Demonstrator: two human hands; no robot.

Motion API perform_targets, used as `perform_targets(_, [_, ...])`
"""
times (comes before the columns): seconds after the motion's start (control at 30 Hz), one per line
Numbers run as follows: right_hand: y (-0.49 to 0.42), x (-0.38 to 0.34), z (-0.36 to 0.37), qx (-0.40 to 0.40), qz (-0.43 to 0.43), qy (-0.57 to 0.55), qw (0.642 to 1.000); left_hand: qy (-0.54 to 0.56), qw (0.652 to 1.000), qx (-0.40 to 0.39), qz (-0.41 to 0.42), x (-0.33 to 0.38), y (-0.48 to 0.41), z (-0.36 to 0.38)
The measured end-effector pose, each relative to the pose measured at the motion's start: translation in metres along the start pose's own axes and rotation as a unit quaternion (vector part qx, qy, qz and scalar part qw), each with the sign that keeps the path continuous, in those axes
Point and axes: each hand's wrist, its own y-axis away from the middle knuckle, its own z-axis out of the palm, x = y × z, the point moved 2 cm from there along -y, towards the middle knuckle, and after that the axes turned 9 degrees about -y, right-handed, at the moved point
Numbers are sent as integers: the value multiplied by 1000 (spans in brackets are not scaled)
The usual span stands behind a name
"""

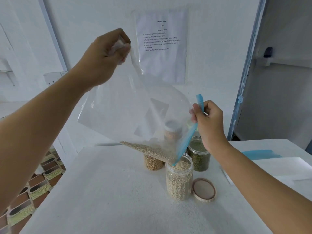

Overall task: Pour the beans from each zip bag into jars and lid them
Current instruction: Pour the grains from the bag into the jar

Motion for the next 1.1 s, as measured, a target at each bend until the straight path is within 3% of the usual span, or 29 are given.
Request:
perform_targets(0.63, [2, 14, -18, 67, 13, -12, 998, 35, 998, -26, 36, 11, -21, 8])
perform_targets(1.1, [1, 8, -13, 50, -1, -6, 999, 20, 1000, -6, 22, 5, -18, 5])
